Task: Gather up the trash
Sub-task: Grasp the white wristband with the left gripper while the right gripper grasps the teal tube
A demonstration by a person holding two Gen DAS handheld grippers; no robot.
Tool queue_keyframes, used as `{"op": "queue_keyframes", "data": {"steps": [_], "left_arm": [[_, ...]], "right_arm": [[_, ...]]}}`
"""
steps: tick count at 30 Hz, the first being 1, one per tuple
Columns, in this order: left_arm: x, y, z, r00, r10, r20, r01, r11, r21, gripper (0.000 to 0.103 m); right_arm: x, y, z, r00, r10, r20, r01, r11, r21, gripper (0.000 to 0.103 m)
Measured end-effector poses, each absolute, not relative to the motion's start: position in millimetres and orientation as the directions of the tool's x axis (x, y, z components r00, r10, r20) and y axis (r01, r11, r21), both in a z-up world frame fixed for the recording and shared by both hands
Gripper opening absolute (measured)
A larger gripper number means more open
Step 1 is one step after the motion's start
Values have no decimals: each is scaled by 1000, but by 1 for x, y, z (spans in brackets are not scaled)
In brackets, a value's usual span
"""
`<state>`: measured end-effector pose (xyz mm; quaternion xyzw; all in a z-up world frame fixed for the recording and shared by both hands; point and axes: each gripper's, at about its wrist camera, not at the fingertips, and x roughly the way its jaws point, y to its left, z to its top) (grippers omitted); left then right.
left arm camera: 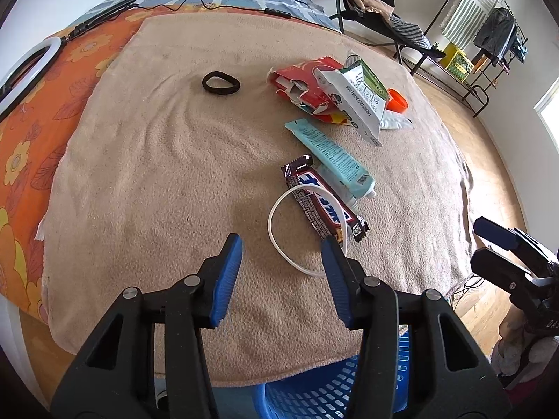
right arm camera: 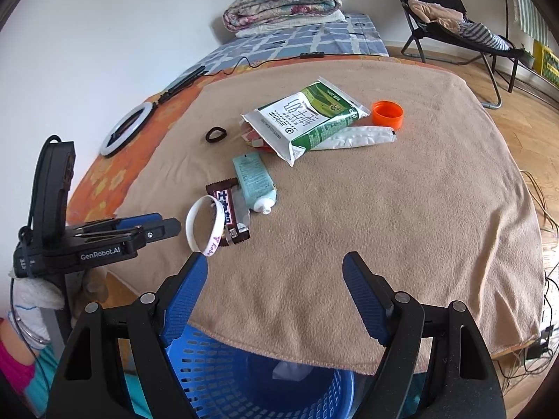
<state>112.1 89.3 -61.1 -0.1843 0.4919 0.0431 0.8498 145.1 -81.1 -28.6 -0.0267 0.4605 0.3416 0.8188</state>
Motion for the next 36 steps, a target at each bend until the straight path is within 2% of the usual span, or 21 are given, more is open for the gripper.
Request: {"op": "queue_keyframes", "data": {"steps": [2, 8, 11, 15, 17, 21, 23, 26, 36], "left_arm": [[116, 90, -65, 506, -106, -856, -254, 930, -266, 41], [128, 95, -74, 495, -100, -863, -263, 929, -259, 41], [134, 96, -78, 485, -98, -869, -257, 934, -249, 35], [140, 97, -83, 479, -108, -871, -257, 932, -257, 35], [142, 97, -84, 477, -120, -871, -253, 930, -267, 30], [147, 92, -87, 469, -96, -878, -227, 948, -225, 23], [148, 92, -88, 470, -87, -878, -225, 950, -215, 13], [150, 95, -89, 470, -87, -878, -232, 948, -218, 7], [147, 101, -85, 475, -53, -879, -246, 951, -190, 2]], "right_arm": [[154, -71, -30, 320, 548, -773, -592, 753, 288, 79], [185, -37, -42, 255, 562, -787, -594, 733, 331, 77], [197, -24, -50, 237, 558, -796, -587, 735, 340, 74], [211, -11, -59, 223, 549, -806, -579, 739, 344, 71], [216, -4, -63, 217, 543, -811, -581, 739, 340, 71], [227, 10, -72, 214, 515, -830, -591, 745, 309, 70], [231, 16, -78, 206, 506, -838, -589, 748, 307, 66], [236, 23, -85, 191, 500, -845, -585, 749, 311, 63], [229, 44, -86, 244, 421, -874, -647, 741, 177, 62]]}}
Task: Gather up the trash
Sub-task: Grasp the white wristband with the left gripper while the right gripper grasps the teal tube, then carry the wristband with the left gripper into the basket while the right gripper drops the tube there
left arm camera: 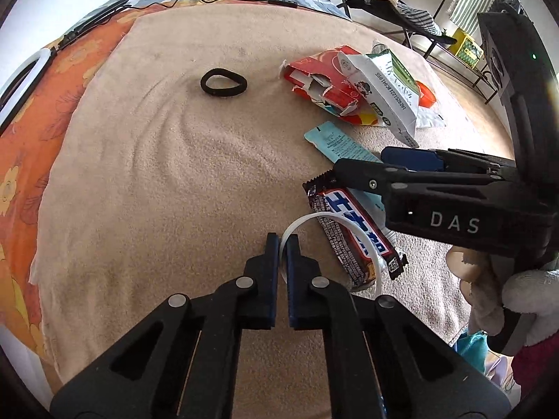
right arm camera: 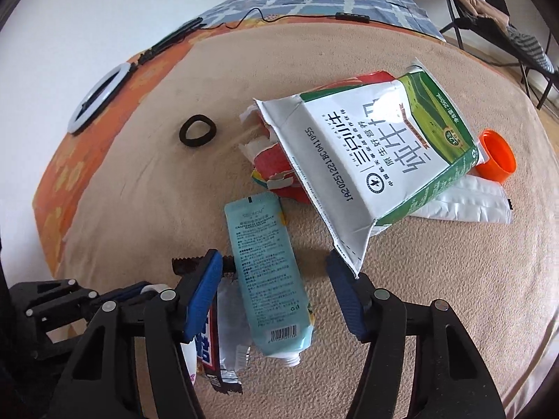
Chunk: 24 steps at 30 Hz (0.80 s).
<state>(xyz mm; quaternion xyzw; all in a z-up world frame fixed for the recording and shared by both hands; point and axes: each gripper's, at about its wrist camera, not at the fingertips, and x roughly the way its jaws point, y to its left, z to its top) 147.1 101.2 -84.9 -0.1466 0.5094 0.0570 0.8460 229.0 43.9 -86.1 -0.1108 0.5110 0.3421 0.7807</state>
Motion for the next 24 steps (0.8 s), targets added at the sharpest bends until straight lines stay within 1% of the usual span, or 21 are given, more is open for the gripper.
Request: {"op": "queue_keyframes", "data": {"steps": [4, 5, 6, 7, 8, 11, 15, 16, 17, 24], "left_arm": [[142, 108, -84, 476, -30, -879, -262, 949, -175, 2], [141, 111, -84, 476, -29, -879, -267, 947, -176, 1], [140, 113, -85, 476, -28, -879, -272, 946, -178, 1], [139, 114, -85, 477, -27, -878, -277, 944, -179, 1], [138, 116, -84, 479, -27, -877, -281, 942, -182, 1], [135, 118, -80, 491, -22, -871, -287, 940, -185, 1], [130, 120, -71, 513, -30, -858, -282, 938, -202, 1], [129, 120, -69, 518, -29, -855, -279, 939, -202, 1], [127, 120, -66, 524, -28, -851, -276, 940, -201, 1], [121, 116, -58, 536, -24, -844, -271, 942, -199, 1]], "right_arm": [[222, 48, -89, 266, 385, -884, -680, 725, 111, 61], [220, 51, -89, 280, 368, -886, -683, 725, 85, 55], [220, 51, -89, 294, 354, -888, -683, 727, 64, 51], [221, 50, -88, 300, 350, -887, -681, 730, 58, 41], [223, 47, -87, 297, 354, -887, -676, 734, 67, 33], [228, 39, -84, 272, 396, -877, -652, 746, 134, 33], [226, 29, -80, 273, 428, -862, -630, 757, 176, 32], [225, 27, -79, 267, 438, -858, -628, 755, 190, 25], [223, 24, -78, 259, 447, -856, -628, 752, 202, 11], [213, 20, -76, 240, 474, -847, -652, 726, 221, 11]]}}
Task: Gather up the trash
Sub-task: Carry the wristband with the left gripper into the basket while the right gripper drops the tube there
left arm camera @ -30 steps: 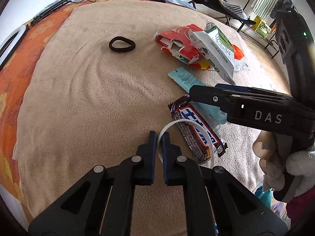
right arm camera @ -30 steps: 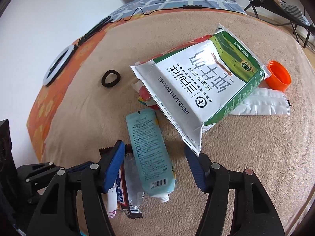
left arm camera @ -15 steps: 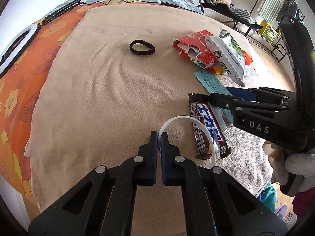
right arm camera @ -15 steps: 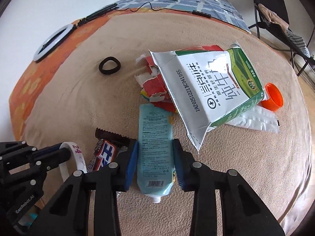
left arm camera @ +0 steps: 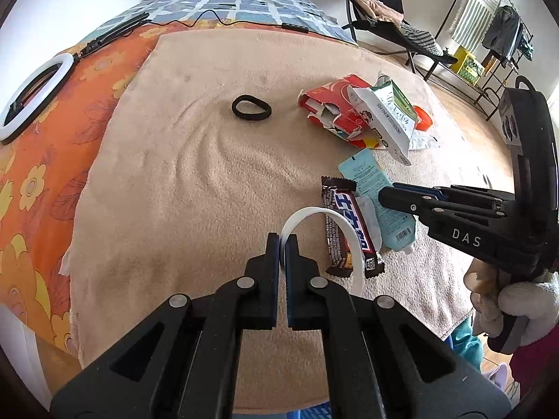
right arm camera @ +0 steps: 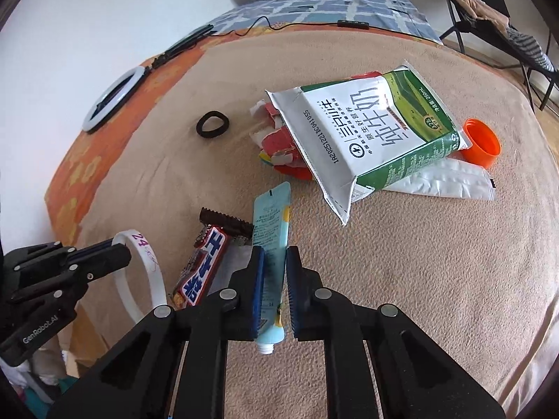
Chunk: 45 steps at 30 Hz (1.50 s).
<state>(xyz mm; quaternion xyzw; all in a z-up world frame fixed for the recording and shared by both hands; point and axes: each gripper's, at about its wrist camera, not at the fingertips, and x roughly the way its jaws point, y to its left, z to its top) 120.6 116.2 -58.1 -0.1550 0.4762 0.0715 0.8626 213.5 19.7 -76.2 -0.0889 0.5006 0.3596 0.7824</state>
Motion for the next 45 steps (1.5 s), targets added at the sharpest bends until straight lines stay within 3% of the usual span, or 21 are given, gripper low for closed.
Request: {"op": "queue_keyframes", "data": {"steps": [20, 30, 45], "left_arm": [[89, 115, -32, 589, -48, -807, -258, 935, -244, 1], [69, 75, -20, 599, -93, -795, -173, 955, -242, 1], [32, 12, -40, 552, -137, -823, -59, 977, -203, 1]], "right_arm": [[168, -15, -36, 336, 510, -792, -664, 725, 185, 5], [119, -56, -16, 370, 528, -765, -681, 714, 163, 5], [66, -99, -34, 352, 520, -778, -653, 732, 194, 5]]}}
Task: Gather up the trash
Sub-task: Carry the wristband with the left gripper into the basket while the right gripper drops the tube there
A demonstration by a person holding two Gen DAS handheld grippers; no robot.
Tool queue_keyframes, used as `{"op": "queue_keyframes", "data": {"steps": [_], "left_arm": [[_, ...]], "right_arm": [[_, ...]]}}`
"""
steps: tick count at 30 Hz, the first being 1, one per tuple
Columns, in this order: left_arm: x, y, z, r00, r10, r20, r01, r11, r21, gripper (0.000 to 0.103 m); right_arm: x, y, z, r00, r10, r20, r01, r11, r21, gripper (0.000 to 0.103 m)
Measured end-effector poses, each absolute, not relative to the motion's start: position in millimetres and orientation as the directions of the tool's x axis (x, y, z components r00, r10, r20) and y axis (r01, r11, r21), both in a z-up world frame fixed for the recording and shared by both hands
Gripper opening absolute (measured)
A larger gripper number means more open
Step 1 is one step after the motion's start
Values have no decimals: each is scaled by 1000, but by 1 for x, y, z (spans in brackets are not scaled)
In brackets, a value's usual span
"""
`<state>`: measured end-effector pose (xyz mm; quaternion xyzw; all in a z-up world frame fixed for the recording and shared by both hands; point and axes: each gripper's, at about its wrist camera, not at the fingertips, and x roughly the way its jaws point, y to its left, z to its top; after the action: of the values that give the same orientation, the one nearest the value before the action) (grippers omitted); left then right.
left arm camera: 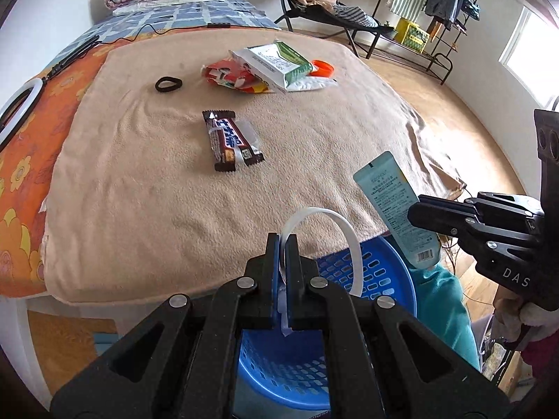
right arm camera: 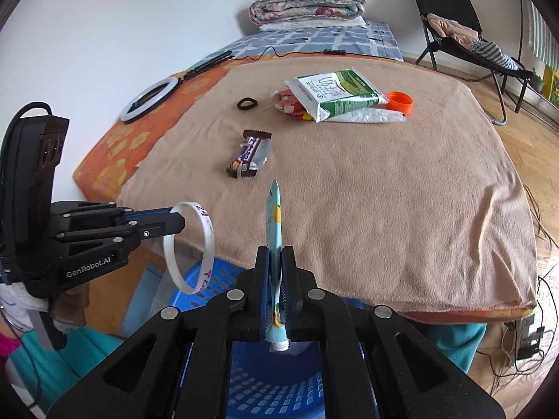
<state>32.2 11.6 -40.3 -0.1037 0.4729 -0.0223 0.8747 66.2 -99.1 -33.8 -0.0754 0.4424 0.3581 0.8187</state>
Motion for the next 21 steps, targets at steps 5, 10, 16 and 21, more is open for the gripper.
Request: {"op": "queue_keyframes", "data": {"steps": [5, 10, 16, 21], "left_arm": [[23, -1, -56, 521, -153, -840, -51, 977, -209, 1], [16, -16, -73, 478, -168, -862, -35, 977, -210, 1], [8, -29, -86, 446, -180, -877, -11, 978, -206, 1], [7, -33, -92, 424, -184, -887, -9, 978, -208, 1]], "right_arm": [[53, -109, -48, 336, 507, -793, -639, 742, 204, 5], [40, -115, -65, 323, 486, -812, -628, 752, 200, 5], [31, -123, -78, 310, 474, -824, -611, 764, 209, 5], [28, -125, -83, 301, 464, -833, -608, 767, 208, 6]]}}
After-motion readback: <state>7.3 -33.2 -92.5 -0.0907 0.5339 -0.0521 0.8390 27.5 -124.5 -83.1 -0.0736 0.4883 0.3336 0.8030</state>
